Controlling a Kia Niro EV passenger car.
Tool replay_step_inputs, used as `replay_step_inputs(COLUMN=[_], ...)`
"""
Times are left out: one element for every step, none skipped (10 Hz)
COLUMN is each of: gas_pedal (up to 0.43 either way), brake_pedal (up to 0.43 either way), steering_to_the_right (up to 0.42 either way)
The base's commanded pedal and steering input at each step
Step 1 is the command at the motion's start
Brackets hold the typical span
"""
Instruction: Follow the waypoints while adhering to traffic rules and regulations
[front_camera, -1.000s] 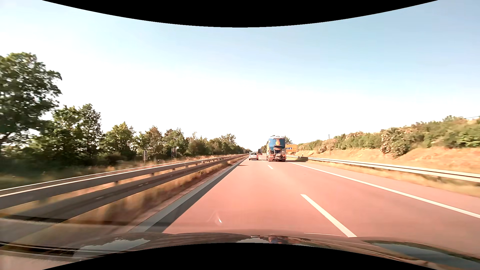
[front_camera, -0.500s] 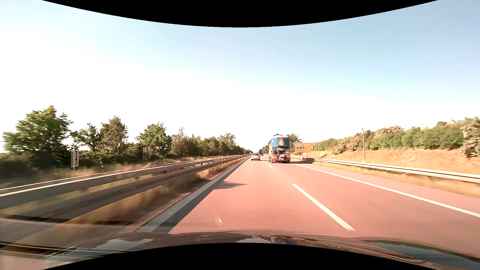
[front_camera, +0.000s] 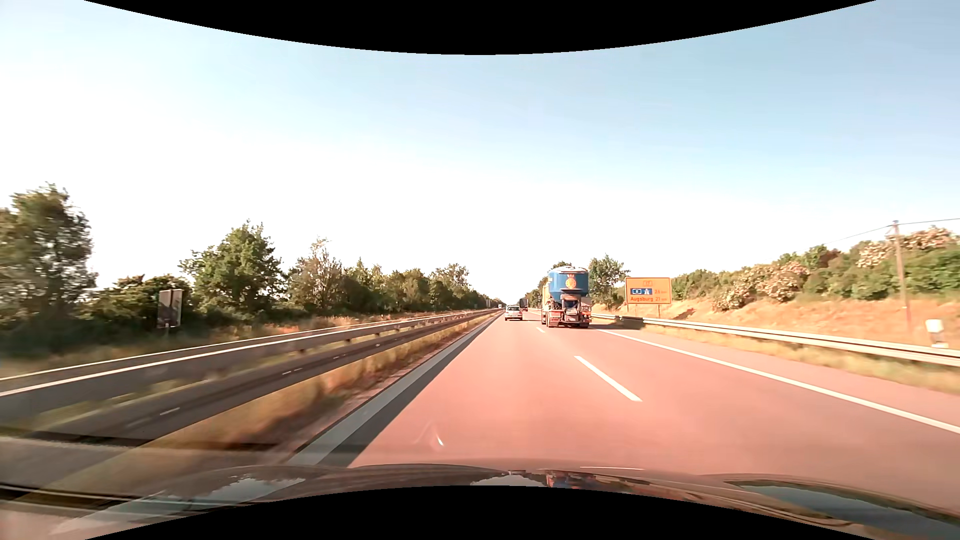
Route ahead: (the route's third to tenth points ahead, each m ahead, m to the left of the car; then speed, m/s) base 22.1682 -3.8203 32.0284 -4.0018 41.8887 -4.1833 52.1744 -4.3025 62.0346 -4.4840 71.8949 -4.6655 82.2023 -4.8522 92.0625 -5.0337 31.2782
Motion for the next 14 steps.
replay_step_inputs(gas_pedal=[0.52, 0.52, 0.52, 0.52, 0.52, 0.52, 0.52, 0.52, 0.52, 0.52, 0.52, 0.52, 0.52, 0.52], brake_pedal=[0.006, 0.006, 0.006, 0.006, 0.006, 0.006, 0.006, 0.006, 0.006, 0.006, 0.006, 0.006, 0.006, 0.006], steering_to_the_right=[0.001, 0.001, 0.001, 0.001, 0.001, 0.001, 0.0, 0.0, 0.0, 0.0, 0.0, 0.0, 0.0, 0.0])
